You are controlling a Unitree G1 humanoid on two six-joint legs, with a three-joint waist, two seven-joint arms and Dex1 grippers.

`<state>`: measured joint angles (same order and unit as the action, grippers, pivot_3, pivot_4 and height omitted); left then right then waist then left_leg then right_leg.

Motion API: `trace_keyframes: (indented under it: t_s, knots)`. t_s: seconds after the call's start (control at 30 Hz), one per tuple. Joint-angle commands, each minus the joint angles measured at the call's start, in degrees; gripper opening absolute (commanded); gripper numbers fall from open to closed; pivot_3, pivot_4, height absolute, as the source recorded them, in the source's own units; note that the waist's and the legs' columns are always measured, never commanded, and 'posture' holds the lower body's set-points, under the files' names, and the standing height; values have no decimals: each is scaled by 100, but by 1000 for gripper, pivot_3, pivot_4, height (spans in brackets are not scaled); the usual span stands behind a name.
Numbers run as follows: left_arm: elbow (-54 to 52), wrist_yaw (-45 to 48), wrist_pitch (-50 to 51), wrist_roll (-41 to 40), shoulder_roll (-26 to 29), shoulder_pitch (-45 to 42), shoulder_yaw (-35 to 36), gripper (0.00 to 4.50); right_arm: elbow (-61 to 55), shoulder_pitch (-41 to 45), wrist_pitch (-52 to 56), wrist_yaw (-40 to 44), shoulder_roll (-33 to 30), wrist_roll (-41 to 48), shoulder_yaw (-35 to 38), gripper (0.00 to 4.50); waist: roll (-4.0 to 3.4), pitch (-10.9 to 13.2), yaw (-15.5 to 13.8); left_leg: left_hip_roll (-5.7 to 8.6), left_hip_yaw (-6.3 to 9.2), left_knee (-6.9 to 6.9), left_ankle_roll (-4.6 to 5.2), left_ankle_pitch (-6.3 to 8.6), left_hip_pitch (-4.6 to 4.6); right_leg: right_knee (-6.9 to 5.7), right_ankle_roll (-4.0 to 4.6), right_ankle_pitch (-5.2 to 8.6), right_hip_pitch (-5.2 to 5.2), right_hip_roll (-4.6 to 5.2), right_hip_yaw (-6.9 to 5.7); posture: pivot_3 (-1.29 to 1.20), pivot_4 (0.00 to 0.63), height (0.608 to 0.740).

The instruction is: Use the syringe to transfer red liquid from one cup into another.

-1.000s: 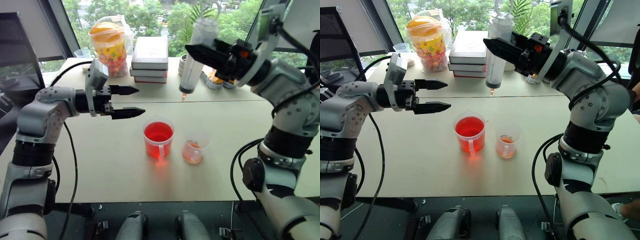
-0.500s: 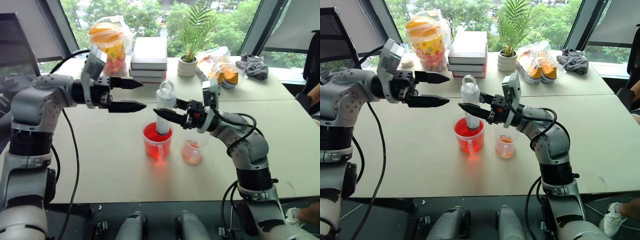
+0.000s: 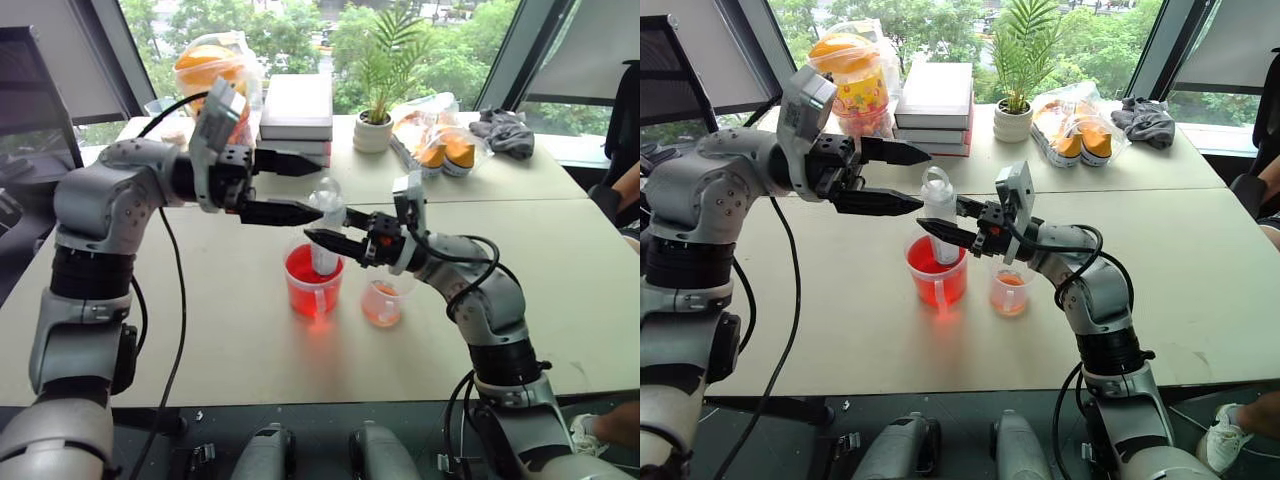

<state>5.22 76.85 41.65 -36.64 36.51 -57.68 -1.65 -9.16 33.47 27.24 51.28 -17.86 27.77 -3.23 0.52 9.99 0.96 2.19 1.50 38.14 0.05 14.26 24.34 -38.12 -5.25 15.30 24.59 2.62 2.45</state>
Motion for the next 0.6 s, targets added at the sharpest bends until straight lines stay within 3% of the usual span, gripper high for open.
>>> trace_keyframes:
  t_s: [0.03,0.13,0.23,0.47,0.6]
  knots:
    - [125,-11,-161,90,-98,-194,-36,4500,-185,51,-70,13,-75,56,-7,1588,0,0,-1,0,0,0,0,0,0,0,0,0,0,0,0,0,150,740]
    - [216,-26,-174,112,-255,-219,-71,4500,-209,72,-55,4,-106,76,-28,1588,0,0,-7,0,0,0,0,0,0,0,0,0,0,0,0,0,150,740]
    - [252,-40,-212,155,-369,-202,-116,3719,-213,95,-51,1,-130,85,-49,1588,0,0,-5,0,0,0,0,0,0,0,0,0,0,1,0,0,150,740]
    - [268,-24,-252,180,-489,-176,-169,191,-248,102,-12,0,-181,101,-77,1588,0,0,-2,0,0,0,0,0,0,0,0,0,0,0,1,0,150,740]
    - [273,19,-319,258,-455,-179,-193,85,-251,124,34,-27,-169,131,-78,1588,0,0,-3,0,0,0,0,0,0,0,0,0,0,0,1,0,150,740]
